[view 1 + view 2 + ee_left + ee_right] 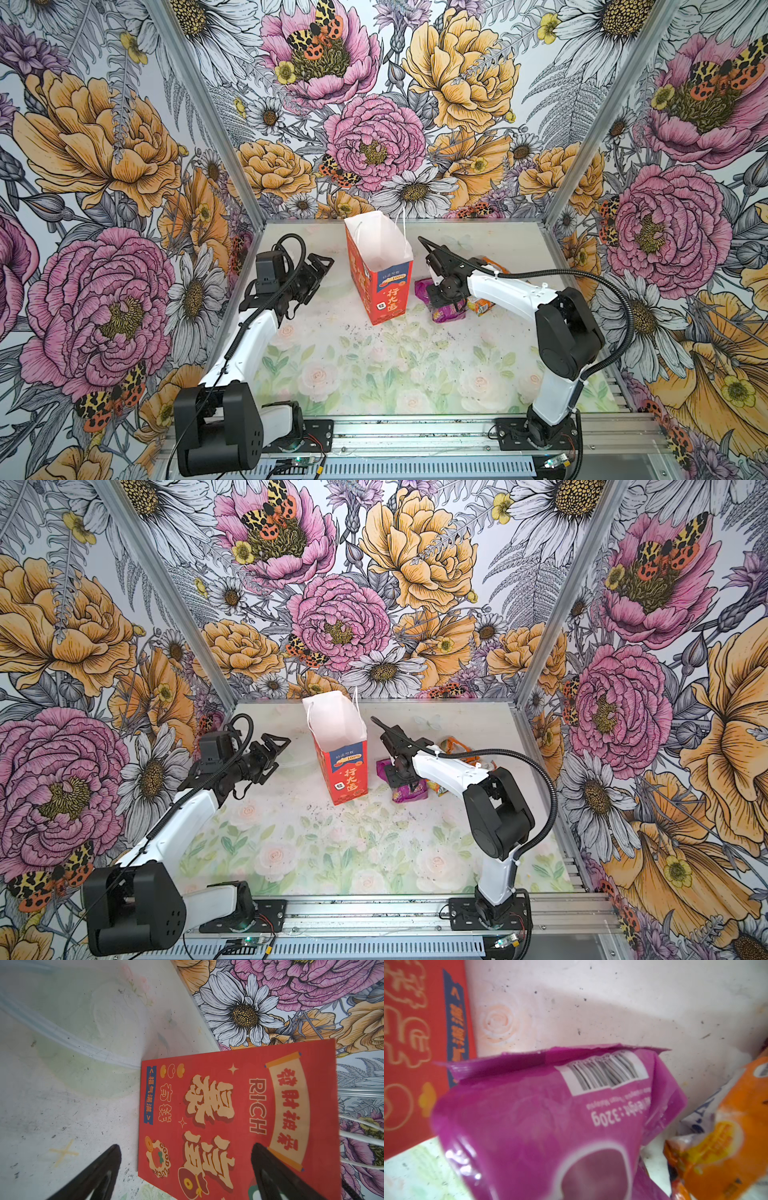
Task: Place the snacks into the paper bag
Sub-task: 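Lift the purple pouch with the right gripper and raise it high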
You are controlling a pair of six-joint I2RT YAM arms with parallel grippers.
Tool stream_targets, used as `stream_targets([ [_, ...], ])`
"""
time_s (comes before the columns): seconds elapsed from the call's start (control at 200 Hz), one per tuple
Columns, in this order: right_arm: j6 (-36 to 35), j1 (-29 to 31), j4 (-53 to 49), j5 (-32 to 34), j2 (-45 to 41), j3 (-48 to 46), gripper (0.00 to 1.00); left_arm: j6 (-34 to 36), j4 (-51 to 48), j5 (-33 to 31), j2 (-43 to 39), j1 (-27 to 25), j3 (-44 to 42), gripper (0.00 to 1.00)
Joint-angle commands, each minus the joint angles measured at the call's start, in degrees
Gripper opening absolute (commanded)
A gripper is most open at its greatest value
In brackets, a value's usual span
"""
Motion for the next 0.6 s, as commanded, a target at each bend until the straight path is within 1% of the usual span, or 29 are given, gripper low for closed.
stream_targets([
  [0.0, 0.8, -0.5, 0.6, -4.7, -3.4, 0.7, 0.0, -0.9, 3.0, 2.5, -0.5, -0.3, -0.6, 0.99],
  [0.32, 0.7, -2.6, 0.7, -9.1, -7.5, -0.1, 0.0, -1.5, 3.6, 2.9, -0.6, -0.1, -0.8, 0.99],
  [0.595, 0.7, -5.0, 1.8, -16.2, -10.3, -0.5, 0.0, -1.7, 4.1, 3.5, -0.4, 0.4, -1.0, 0.99],
])
